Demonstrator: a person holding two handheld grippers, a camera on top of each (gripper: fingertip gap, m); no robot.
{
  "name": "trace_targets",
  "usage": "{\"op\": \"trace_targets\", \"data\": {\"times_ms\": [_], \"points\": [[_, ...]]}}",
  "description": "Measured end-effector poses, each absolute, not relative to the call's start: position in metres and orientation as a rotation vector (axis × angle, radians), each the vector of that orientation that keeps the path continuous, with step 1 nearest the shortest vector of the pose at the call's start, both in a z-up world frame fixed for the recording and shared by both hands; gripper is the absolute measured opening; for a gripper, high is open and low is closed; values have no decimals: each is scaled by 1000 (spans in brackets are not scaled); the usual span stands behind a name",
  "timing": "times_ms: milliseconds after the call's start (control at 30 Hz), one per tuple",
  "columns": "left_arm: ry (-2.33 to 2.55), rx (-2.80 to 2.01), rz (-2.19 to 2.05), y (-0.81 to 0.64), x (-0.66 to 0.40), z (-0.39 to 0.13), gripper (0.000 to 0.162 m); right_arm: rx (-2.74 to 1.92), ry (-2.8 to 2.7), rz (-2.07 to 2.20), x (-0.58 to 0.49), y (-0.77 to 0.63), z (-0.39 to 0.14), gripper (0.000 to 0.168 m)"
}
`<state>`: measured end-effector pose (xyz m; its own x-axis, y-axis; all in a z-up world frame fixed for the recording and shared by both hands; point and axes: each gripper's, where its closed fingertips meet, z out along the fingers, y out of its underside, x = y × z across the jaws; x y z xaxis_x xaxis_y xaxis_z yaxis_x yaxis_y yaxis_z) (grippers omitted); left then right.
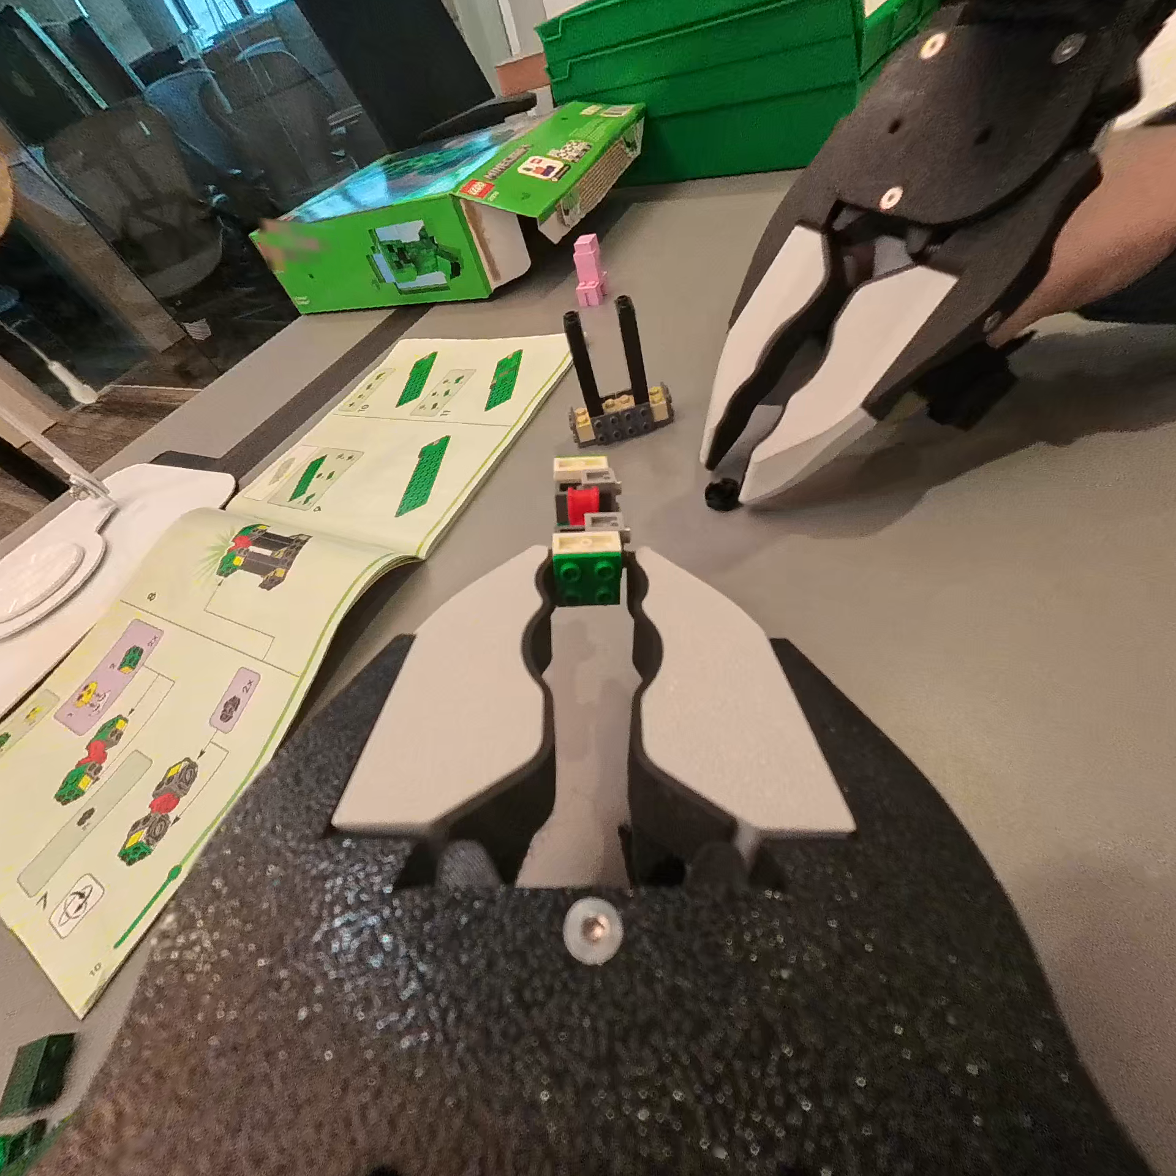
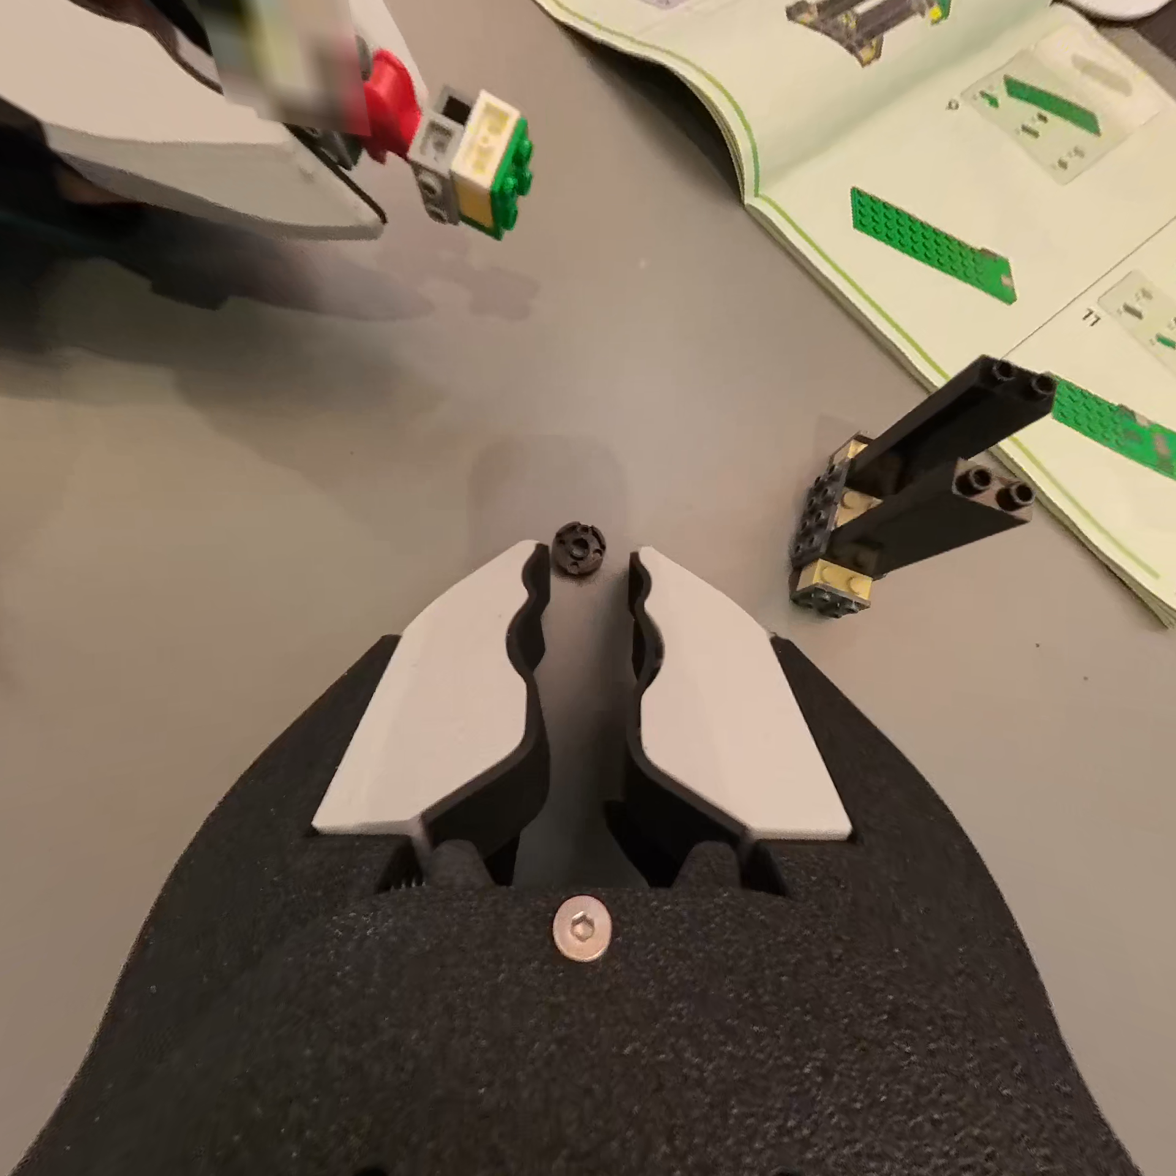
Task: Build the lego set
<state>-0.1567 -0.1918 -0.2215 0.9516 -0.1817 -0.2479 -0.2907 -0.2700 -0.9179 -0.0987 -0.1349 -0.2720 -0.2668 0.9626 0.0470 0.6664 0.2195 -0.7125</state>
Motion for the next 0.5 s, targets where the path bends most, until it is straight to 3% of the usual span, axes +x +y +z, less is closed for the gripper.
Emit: {"op": "trace_targets", "data": {"times_ms": [500], "points": [[399,-1866,140,-192,-152,-225,20,-1400,-2086,828,-100,-143,-269,15]]}}
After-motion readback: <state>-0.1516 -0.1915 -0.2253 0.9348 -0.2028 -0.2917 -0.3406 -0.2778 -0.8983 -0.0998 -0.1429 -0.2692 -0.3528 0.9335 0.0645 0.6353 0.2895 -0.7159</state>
